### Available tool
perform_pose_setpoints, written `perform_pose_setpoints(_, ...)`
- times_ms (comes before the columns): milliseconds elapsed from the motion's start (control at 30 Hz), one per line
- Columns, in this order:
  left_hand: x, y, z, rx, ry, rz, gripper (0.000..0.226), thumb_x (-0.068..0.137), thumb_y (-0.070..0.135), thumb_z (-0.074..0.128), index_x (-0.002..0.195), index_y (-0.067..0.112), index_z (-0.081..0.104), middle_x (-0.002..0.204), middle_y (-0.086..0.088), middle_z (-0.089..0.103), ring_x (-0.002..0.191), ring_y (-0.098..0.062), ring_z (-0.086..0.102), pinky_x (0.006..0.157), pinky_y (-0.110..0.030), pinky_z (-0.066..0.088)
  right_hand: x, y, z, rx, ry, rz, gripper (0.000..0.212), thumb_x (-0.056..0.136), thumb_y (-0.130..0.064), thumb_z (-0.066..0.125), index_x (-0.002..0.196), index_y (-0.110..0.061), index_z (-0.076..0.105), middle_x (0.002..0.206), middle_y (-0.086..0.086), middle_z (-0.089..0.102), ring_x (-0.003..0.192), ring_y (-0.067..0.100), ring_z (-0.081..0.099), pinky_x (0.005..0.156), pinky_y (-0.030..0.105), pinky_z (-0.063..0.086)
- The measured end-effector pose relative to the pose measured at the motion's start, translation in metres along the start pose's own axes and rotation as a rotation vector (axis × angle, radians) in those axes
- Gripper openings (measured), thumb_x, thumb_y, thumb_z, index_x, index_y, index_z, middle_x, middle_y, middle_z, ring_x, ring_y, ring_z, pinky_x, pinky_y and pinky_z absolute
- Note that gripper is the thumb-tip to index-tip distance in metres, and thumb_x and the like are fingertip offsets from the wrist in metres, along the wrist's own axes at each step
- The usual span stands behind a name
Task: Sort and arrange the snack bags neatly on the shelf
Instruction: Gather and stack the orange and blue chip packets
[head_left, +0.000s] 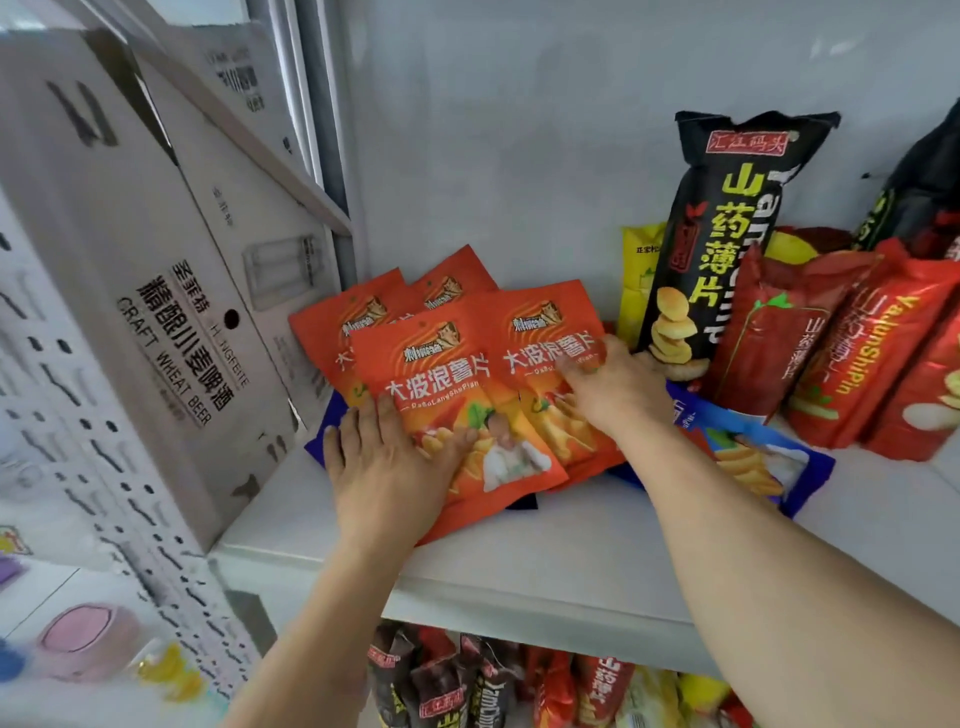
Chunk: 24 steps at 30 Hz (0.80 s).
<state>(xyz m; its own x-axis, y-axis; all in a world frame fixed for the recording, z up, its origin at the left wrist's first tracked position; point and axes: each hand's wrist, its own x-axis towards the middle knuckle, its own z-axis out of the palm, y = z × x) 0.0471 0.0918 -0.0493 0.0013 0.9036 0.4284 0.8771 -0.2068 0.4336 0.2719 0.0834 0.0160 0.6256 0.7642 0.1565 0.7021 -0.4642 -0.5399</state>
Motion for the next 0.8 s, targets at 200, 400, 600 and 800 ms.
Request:
perform_pose_setpoints(200,0.005,0.011,-0.006,-0.173,-0.09,0.006,0.113,0.075,0.084,0.041,0.158,0.013,0.012,0.167,-0.006,0.011,0.151,-0.031,0.018,0.122,-0.045,0.014,0.018,-0.002,0.002,0.223,0.011,0.053,0.075,0.082,-0.065,0.064,0.134,-0.014,0.048,0.13,0.013,0.055,0.117,0.036,0.056,0.089,0.044,0.049)
perform_pose_setpoints(400,0.023,0.008,-0.014,-0.39,-0.093,-0.108,0.111,0.078,0.057,0.074,0.159,0.018,0.009,0.167,0.001,0.008,0.149,-0.027,0.025,0.115,-0.043,0.031,0.027,-0.001,-0.002,0.593,-0.097,0.018,0.052,0.081,-0.047,0.076,0.115,-0.009,0.064,0.112,0.006,0.071,0.093,0.025,0.067,0.076,0.032,0.049)
perform_pose_setpoints(600,0.041,0.013,-0.019,-0.496,-0.036,-0.115,0.109,0.076,0.035,0.084,0.159,0.016,0.016,0.165,-0.002,0.013,0.146,-0.025,0.029,0.112,-0.037,0.031,0.026,0.001,-0.008,0.778,-0.245,-0.03,0.022,0.085,-0.036,0.076,0.093,-0.021,0.062,0.081,-0.009,0.065,0.068,0.004,0.061,0.054,0.02,0.044)
perform_pose_setpoints(800,0.055,0.011,-0.016,-1.073,-0.125,-0.342,0.063,0.083,0.036,0.079,0.138,0.034,0.049,0.128,0.003,0.066,0.111,-0.02,0.067,0.101,-0.047,0.052,0.03,0.009,-0.007,0.765,-0.24,-0.034,0.015,0.086,-0.031,0.076,0.083,-0.021,0.066,0.078,-0.007,0.068,0.062,0.006,0.063,0.044,0.016,0.044)
